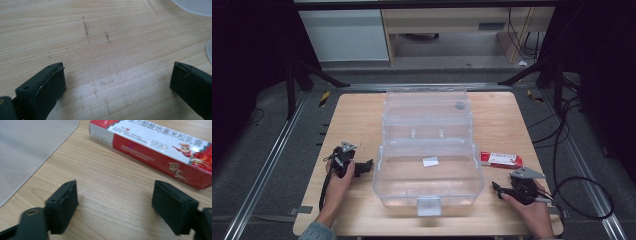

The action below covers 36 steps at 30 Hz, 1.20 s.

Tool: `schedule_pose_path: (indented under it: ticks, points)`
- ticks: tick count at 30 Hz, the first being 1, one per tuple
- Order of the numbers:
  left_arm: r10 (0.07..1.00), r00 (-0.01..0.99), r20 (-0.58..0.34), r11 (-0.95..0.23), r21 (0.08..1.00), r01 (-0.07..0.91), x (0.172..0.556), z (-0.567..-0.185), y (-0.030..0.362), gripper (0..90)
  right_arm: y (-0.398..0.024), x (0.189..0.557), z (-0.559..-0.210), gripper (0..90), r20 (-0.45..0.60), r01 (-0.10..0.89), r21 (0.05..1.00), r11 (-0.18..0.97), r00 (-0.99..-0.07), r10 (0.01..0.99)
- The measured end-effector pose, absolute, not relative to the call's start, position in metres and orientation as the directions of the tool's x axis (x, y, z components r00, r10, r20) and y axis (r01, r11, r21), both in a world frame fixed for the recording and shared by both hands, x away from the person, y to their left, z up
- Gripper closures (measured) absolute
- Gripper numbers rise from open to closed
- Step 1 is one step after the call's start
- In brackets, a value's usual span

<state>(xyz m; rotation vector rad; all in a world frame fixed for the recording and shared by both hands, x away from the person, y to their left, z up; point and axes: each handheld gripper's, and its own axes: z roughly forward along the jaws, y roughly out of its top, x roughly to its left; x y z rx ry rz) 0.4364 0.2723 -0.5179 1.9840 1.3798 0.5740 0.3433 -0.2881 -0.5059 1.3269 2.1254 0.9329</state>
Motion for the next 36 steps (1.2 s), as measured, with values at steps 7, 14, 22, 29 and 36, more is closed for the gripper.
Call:
schedule_pose_path:
  ticks: [7,14,22,29,36]
  points:
    - [0.938,0.346,-0.008,-0.235,0.718,0.655,0.434,-0.518,0.273,0.0,-0.287,0.342,-0.506,17.1,-0.029,0.588,0.742,0.322,-0.451,0.892]
    - [0.938,0.348,-0.006,-0.238,0.717,0.655,0.434,-0.518,0.273,0.0,-0.292,0.348,-0.485,21.4,-0.071,0.535,0.763,0.363,-0.489,0.87]
    - [0.938,0.347,-0.007,-0.237,0.717,0.656,0.434,-0.518,0.273,0.0,-0.303,0.38,-0.451,21.8,-0.115,0.516,0.75,0.413,-0.514,0.85]
    - [0.939,0.343,-0.006,-0.235,0.717,0.656,0.434,-0.518,0.273,0.0,-0.307,0.411,-0.45,19.9,-0.143,0.536,0.692,0.484,-0.554,0.82]
    - [0.94,0.342,-0.007,-0.233,0.717,0.657,0.433,-0.518,0.272,0.0,-0.298,0.43,-0.459,17.4,-0.142,0.536,0.652,0.537,-0.609,0.78]
